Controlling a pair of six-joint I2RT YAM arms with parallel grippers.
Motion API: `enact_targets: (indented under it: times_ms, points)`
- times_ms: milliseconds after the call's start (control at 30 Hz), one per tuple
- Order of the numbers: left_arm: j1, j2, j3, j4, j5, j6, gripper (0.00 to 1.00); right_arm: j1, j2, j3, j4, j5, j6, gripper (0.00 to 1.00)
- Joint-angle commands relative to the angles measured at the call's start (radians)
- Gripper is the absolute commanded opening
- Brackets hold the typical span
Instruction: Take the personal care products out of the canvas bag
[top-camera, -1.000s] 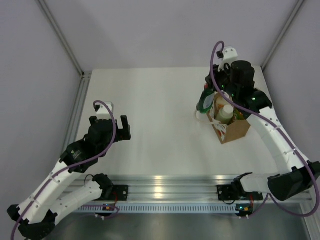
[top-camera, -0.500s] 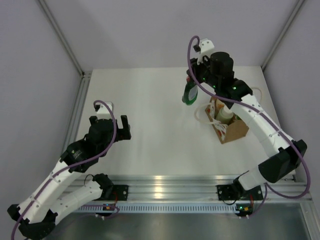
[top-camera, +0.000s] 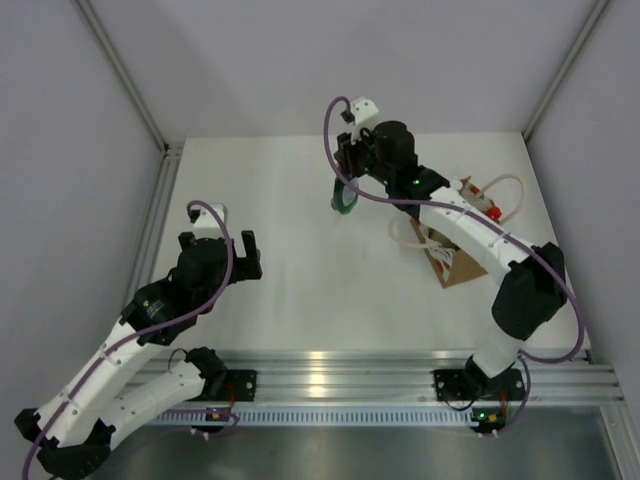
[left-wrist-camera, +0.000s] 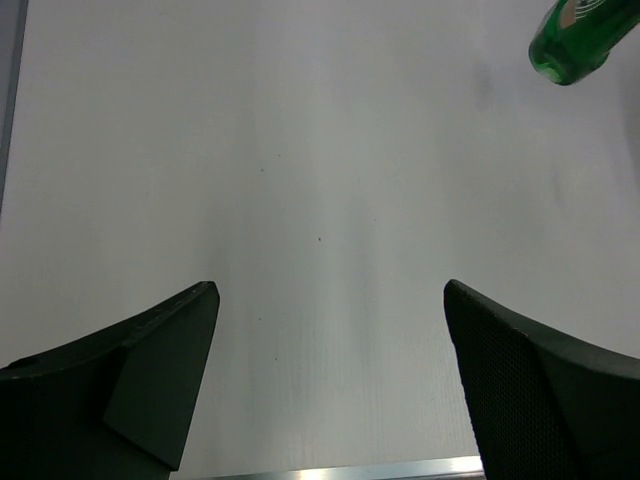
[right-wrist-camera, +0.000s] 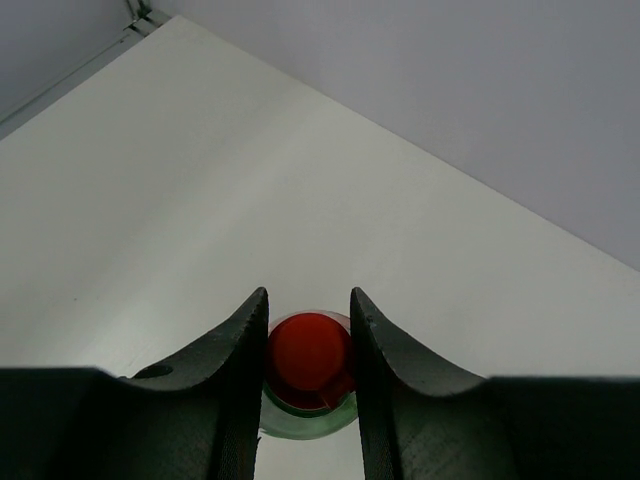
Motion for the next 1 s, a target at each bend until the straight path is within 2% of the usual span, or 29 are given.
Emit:
enact_targets:
  times_ms: [0,167,533,700,733,767,967]
  points:
    - [0.0,-0.007,-0.004,0.016,-0.021,-0.009,0.98,0.038,0.002,-0.022,0.365,-0.043,-0.012,0.0]
    - [0.0,-0.007,-0.004,0.018,-0.018,-0.009,0.98,0.05,0.078,-0.063,0.506,-0.058,0.004,0.0]
    - [0.0,-0.001,-0.004,0.018,-0.002,-0.007,0.98,0.069,0.157,-0.141,0.594,-0.035,0.005,0.0]
    - [0.0,-0.002,-0.004,0.018,0.005,-0.007,0.98,0.067,0.152,-0.174,0.594,-0.046,-0.004,0.25]
    - [0.0,-0.002,-0.004,0.018,0.005,-0.007,0.98,0.069,0.151,-0.177,0.591,-0.048,-0.004,0.41]
    - [0.0,-0.001,-0.004,0.018,0.006,-0.007,0.98,0.069,0.151,-0.175,0.586,-0.046,-0.004,0.46]
    - [0.0,0.005,-0.004,0.018,0.011,-0.004,0.98,0.069,0.109,-0.174,0.54,-0.038,-0.019,0.6]
